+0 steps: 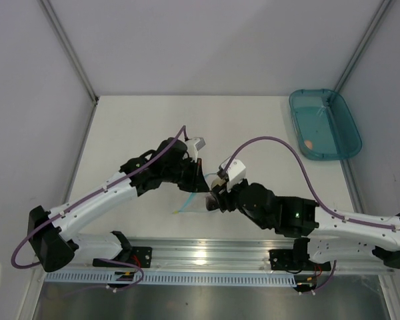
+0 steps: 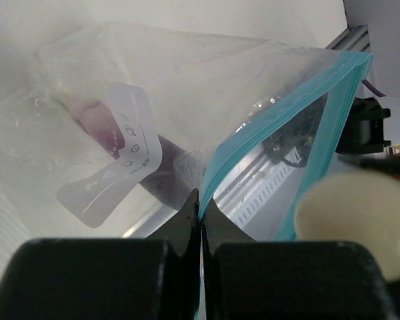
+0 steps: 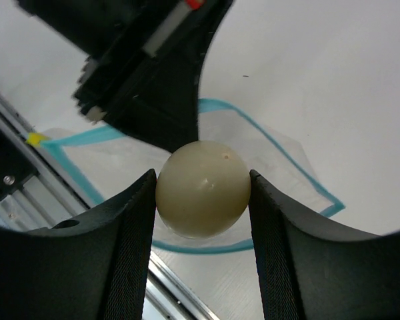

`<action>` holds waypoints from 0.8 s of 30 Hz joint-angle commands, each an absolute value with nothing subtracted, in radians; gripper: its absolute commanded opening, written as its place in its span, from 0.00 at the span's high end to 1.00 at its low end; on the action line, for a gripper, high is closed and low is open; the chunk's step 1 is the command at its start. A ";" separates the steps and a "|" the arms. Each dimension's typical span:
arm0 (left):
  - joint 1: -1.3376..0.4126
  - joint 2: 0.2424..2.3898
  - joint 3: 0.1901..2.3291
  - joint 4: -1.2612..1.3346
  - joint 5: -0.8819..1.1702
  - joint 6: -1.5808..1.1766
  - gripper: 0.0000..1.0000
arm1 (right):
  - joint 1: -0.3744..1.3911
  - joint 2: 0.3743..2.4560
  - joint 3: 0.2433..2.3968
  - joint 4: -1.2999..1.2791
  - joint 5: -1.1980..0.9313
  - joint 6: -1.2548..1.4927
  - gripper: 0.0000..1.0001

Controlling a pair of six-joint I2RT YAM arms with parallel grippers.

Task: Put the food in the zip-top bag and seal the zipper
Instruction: Place the fake vegetable in the zipper food storage bag.

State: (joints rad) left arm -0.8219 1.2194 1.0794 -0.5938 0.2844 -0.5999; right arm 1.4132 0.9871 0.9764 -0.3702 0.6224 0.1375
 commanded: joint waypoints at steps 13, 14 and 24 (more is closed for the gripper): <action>-0.816 1.163 1.106 -0.571 0.402 -0.646 0.99 | 1.226 0.988 0.946 -0.290 0.508 0.129 0.90; -0.816 1.163 1.106 -0.571 0.405 -0.646 0.99 | 1.226 0.986 0.945 -0.293 0.515 0.129 0.85; -0.816 1.167 1.112 -0.569 0.393 -0.641 1.00 | 1.210 0.946 0.914 -0.305 0.511 0.156 0.36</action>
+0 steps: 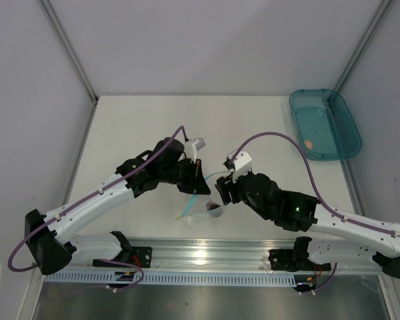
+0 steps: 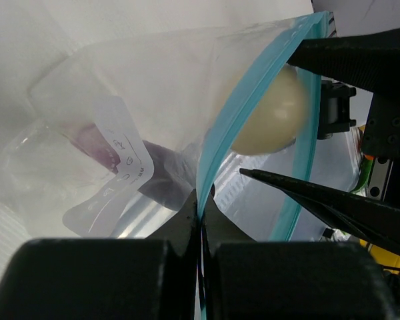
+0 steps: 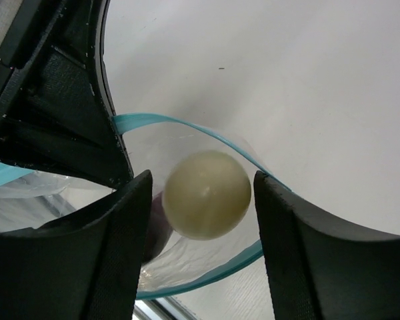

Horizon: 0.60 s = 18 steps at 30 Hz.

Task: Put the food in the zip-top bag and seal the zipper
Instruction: Place the fake vegetable in the zipper food storage bag.

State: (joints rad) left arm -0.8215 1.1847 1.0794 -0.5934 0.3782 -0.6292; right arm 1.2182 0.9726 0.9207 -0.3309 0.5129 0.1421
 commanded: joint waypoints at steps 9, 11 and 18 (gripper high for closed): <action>-0.811 1.164 1.111 -0.563 0.393 -0.644 0.99 | 1.181 0.933 0.914 -0.314 0.465 0.178 0.24; -0.810 1.163 1.108 -0.566 0.390 -0.643 0.99 | 1.178 0.925 0.923 -0.318 0.460 0.184 0.24; -0.808 1.157 1.080 -0.557 0.379 -0.640 0.99 | 1.144 0.893 0.986 -0.367 0.448 0.222 0.27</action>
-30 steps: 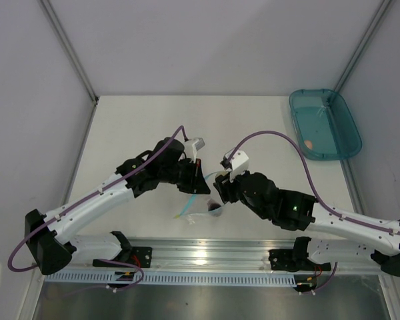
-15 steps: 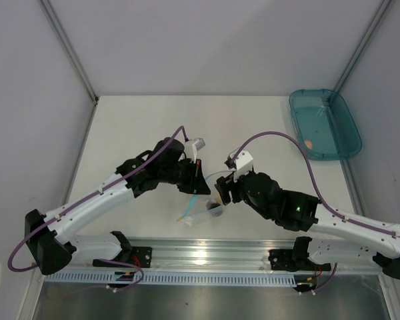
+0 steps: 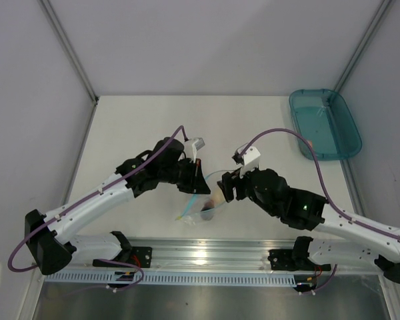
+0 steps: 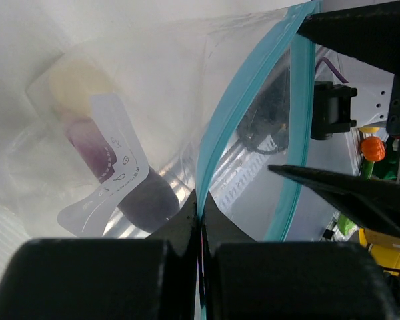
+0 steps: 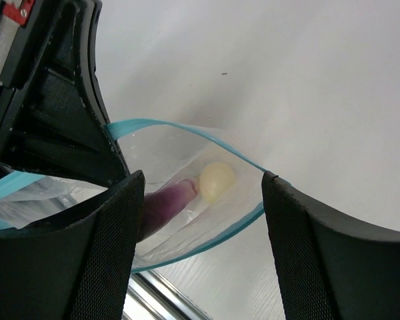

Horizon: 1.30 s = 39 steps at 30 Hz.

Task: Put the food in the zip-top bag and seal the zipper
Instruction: Place the fake vegetable in the zipper food storage bag, then pick up the fake vegetable from the bin.

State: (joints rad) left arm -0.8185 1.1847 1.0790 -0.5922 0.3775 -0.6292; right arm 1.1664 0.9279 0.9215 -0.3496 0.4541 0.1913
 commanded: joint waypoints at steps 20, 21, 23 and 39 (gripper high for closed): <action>-0.805 1.017 0.948 -0.506 0.206 -0.591 1.00 | 0.816 0.792 1.077 -0.535 0.396 0.373 0.30; -0.805 1.025 0.948 -0.509 0.213 -0.589 0.99 | 0.798 0.796 1.087 -0.540 0.399 0.379 0.30; -0.805 1.041 0.950 -0.509 0.239 -0.584 0.99 | 0.728 0.817 1.103 -0.558 0.399 0.393 0.30; -0.805 1.097 0.884 -0.364 0.409 -0.594 0.99 | -0.110 1.250 1.337 -0.598 -0.046 0.506 0.44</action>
